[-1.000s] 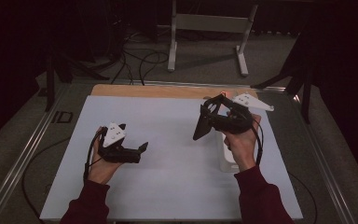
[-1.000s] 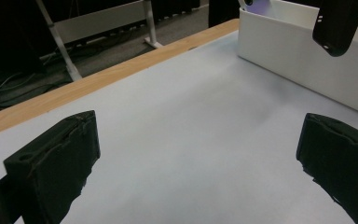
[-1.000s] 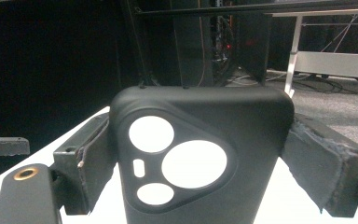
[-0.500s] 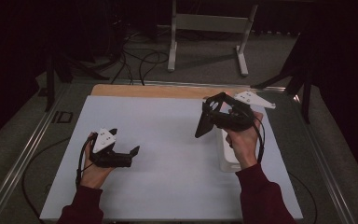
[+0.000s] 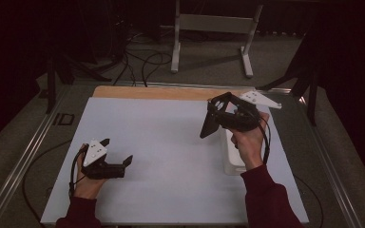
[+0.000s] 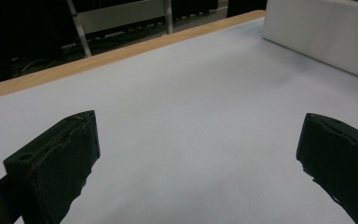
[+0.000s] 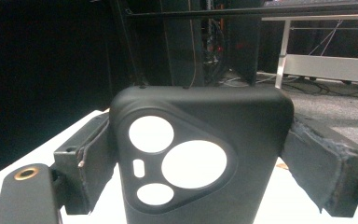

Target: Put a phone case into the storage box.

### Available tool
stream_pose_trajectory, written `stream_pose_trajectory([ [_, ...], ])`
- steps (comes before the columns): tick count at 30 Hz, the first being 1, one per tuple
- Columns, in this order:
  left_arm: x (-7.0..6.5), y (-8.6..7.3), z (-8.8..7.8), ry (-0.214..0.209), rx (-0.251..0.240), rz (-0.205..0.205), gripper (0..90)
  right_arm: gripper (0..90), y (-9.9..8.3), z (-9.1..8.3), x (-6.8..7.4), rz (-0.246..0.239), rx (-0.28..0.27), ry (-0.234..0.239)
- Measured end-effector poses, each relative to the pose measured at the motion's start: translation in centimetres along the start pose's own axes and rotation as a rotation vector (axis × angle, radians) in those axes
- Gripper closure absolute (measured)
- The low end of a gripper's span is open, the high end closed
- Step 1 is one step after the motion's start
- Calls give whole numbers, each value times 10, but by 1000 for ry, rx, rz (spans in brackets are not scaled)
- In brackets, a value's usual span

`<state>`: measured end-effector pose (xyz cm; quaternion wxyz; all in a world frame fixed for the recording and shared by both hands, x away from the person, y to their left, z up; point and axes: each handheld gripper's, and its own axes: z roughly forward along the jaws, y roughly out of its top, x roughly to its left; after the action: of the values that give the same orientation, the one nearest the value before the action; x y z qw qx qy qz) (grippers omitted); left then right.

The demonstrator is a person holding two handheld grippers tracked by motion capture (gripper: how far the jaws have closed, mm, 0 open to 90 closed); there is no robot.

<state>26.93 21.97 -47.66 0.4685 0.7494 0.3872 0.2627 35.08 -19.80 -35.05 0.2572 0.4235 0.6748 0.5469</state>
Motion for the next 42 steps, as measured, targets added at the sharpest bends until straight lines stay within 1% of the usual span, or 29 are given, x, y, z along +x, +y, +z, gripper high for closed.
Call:
stream_pose_trajectory([
  [2, 0, 0, 0, 0, 0, 0, 0, 142, 0, 0, 0, -1, -2, -1],
  [3, 1, -3, -2, 8, 0, 2, 0, 142, 0, 0, 0, -1, -2, -1],
  [9, 4, -11, -8, 20, -10, -19, 0, 142, 3, 2, -3, -3, -5, -12],
  [11, 4, -13, -9, 23, -9, -20, 0, 143, 4, 3, -4, -3, -6, -16],
  [18, 6, -14, -12, 39, -20, -31, 0, 143, 6, 7, -7, 5, -10, -35],
  [30, 6, -17, -14, 46, -18, -39, 0, 143, 12, 16, -16, 27, -16, -71],
  [36, 7, -17, -15, 48, -18, -42, 0, 143, 15, 20, -17, 21, -19, -80],
  [37, 6, -18, -14, 48, -9, -41, 0, 143, 17, 22, -19, 20, -12, -82],
  [41, 5, -18, -14, 47, -11, -38, 0, 144, 18, 24, -21, 19, -9, -89],
  [42, 5, -18, -14, 49, -13, -42, 0, 144, 20, 25, -22, 23, -11, -96],
])
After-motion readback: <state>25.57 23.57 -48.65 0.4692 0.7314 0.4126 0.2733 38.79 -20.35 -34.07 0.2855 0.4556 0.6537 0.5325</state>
